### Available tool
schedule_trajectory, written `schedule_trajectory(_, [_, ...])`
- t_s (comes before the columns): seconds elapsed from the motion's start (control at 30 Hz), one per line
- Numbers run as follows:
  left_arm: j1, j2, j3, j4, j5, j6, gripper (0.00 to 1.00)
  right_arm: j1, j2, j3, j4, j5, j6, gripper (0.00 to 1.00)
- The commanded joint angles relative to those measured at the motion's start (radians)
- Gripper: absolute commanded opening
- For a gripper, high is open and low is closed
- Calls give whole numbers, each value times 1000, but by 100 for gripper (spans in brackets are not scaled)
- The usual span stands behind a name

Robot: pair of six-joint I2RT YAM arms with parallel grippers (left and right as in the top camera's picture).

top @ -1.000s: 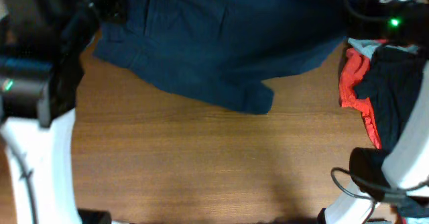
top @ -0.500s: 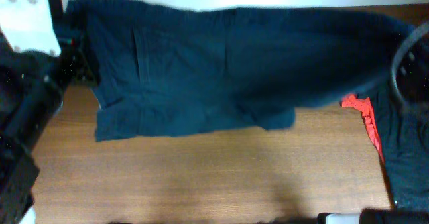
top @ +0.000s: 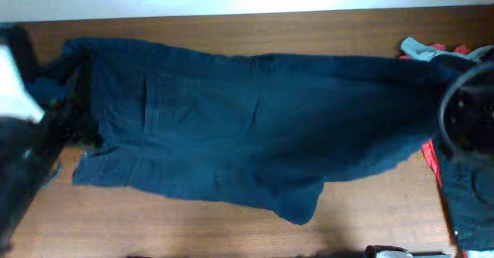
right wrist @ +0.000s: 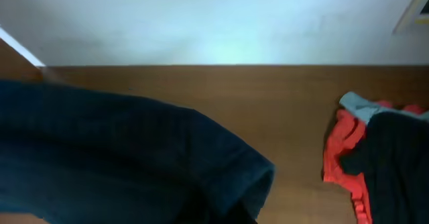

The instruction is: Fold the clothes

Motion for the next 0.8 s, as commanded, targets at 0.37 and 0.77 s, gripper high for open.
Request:
schedule_trajectory(0.37, [30, 625, 5, 734, 94, 47, 1, -6, 428, -10, 582, 14, -1, 4])
schedule_trajectory(0.77, [88, 578, 61, 650, 171, 105, 1, -6, 409, -8, 613, 19, -129, 4])
